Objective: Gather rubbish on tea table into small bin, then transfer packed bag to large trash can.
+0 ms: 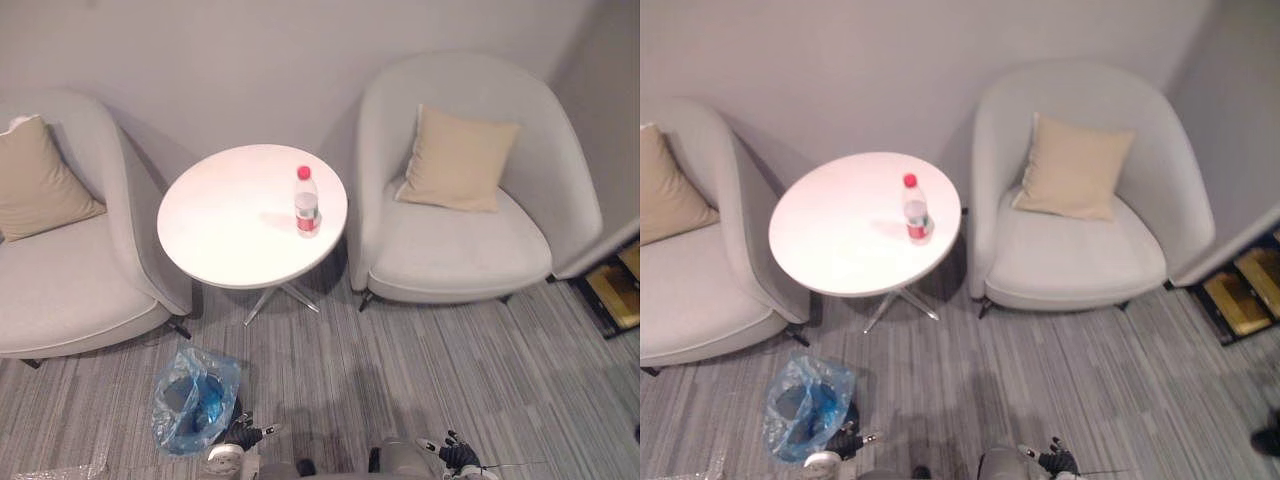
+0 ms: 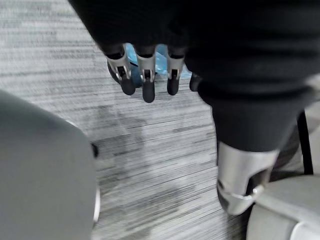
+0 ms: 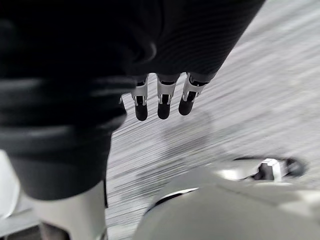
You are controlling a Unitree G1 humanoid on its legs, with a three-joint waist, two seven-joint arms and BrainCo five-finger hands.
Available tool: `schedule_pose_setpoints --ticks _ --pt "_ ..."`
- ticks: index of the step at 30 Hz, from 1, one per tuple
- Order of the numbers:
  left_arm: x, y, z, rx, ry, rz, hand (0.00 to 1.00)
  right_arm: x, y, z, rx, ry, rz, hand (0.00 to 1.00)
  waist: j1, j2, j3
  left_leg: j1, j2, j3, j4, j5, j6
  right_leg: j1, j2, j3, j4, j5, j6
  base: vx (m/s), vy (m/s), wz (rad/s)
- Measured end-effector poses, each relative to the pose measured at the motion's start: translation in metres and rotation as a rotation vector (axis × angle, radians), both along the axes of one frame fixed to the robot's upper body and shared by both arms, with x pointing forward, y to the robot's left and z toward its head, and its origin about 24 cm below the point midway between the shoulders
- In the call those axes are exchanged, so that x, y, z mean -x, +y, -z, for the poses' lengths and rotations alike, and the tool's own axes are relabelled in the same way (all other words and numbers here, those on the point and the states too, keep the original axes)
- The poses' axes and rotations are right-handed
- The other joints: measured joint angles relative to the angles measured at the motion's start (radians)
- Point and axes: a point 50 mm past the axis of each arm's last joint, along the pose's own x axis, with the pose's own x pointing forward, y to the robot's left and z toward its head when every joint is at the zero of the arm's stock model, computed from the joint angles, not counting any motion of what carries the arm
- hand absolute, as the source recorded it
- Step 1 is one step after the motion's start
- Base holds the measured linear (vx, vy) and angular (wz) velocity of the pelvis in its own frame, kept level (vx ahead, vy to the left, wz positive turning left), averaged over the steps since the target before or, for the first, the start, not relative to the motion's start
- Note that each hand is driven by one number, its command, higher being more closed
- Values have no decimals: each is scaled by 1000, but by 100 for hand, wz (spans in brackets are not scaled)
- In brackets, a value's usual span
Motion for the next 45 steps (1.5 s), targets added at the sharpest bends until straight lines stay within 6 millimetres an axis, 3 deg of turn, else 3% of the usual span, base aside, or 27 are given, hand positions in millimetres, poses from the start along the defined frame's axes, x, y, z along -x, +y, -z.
schedule_pose_setpoints --ticks 1,2,3,4,5,6,8,12,14,15,18,19,20,22,24,28,30,31,32,34,36,45 --pt "0 0 0 1 -1 -1 0 -1 0 0 1 -3 0 0 -2 2 1 7 8 -8 0 -2 -3 -8 13 15 -40 16 0 374 -193 54" --pt "1 0 0 2 2 -5 0 0 1 0 -2 -4 1 0 -8 1 1 25 25 -35 2 -11 -19 -18 41 66 -190 103 9 380 -233 81" --pt "2 4 0 -7 0 -6 0 7 6 2 -14 14 1 0 -10 -27 -9 34 11 -66 11 -44 -69 -1 30 115 -350 303 8 391 -246 84" --pt "2 4 0 -7 3 -8 0 8 3 2 -11 18 6 0 -11 -25 -10 46 19 -82 11 -60 -84 3 33 104 -333 313 -26 317 -202 57" --pt "2 -5 1 16 5 -13 0 9 -6 1 10 21 9 0 -4 18 -15 52 58 -94 11 -73 -90 7 60 89 -313 310 -29 305 -167 38" --pt "2 -11 2 31 3 -12 0 9 -10 0 20 21 8 0 -3 40 -14 51 78 -111 16 -65 -102 25 67 57 -320 283 -48 403 -247 45" --pt "1 -15 2 48 1 -38 0 9 -13 -1 24 22 16 0 -4 57 -10 55 99 -115 38 -46 -133 67 77 24 -337 263 -68 325 -231 51" --pt "-7 -14 -2 50 -40 -57 0 10 -8 1 19 30 6 0 1 27 7 -76 144 -57 380 -26 -192 196 68 -37 -407 216 -93 163 -162 57" --pt "-10 -16 -3 53 -51 -54 0 11 -10 0 21 32 12 0 2 34 3 -125 175 24 430 -45 -173 226 67 -59 -426 207 -94 102 -41 35" --pt "-10 -16 -3 54 -53 -52 0 11 -10 1 21 34 15 0 3 33 3 -146 177 62 400 -59 -152 245 57 -72 -441 206 -91 108 12 21" --pt "-12 -15 -4 49 -58 -46 0 11 -8 1 15 35 17 0 4 21 6 -168 135 78 226 -48 -150 282 16 -88 -454 202 -67 114 69 18" --pt "-13 -17 -4 49 -57 -35 0 12 -9 1 18 36 16 0 4 23 5 -169 108 67 105 10 -156 299 1 -89 -455 197 -47 170 159 11" --pt "-12 -18 -4 50 -51 -25 0 13 -11 1 26 44 6 0 12 31 1 -172 99 53 51 115 -148 312 8 -77 -455 191 -26 158 144 1" --pt "-8 -15 -2 31 -33 -2 0 13 -7 2 26 56 -24 0 14 19 -24 -155 77 53 32 119 -143 315 -7 -59 -468 194 -14 172 144 -1" --pt "-6 -3 -1 -12 -15 28 0 10 3 4 15 53 -51 0 13 -22 -33 -136 43 52 -10 128 -129 331 -35 -61 -495 193 1 152 150 12" --pt "0 3 0 -41 13 66 0 5 7 3 38 53 -119 0 15 -31 -38 -95 12 40 -57 140 -112 365 -56 -72 -527 193 13 73 65 14" --pt "0 7 0 -54 19 70 0 -12 -3 -4 88 18 -179 0 16 -27 -43 -73 2 29 -99 150 -99 373 -57 -73 -533 191 16 40 23 9" --pt "0 7 0 -53 19 79 0 -38 -9 -20 122 -86 -258 0 15 -25 -43 -72 -1 28 -121 163 -97 364 -57 -72 -536 191 16 0 0 0" --pt "0 7 0 -50 21 81 0 -49 -12 -28 139 -138 -290 0 15 -23 -44 -74 -1 28 -128 167 -98 359 -56 -71 -535 191 16 0 0 0" --pt "0 6 0 -41 22 88 0 -92 -8 -78 207 -443 -385 0 14 -20 -47 -76 5 27 -158 182 -100 341 -48 -67 -535 191 15 5 -19 -1" --pt "0 6 0 -42 20 97 0 -108 -1 -95 212 -553 -402 0 14 -22 -50 -72 10 26 -172 186 -102 341 -40 -65 -542 192 14 23 -45 -2" --pt "1 5 -1 -49 10 115 0 -126 21 -99 227 -594 -476 0 21 -30 -56 -83 12 19 -184 186 -102 346 -32 -50 -570 211 3 59 -7 0"
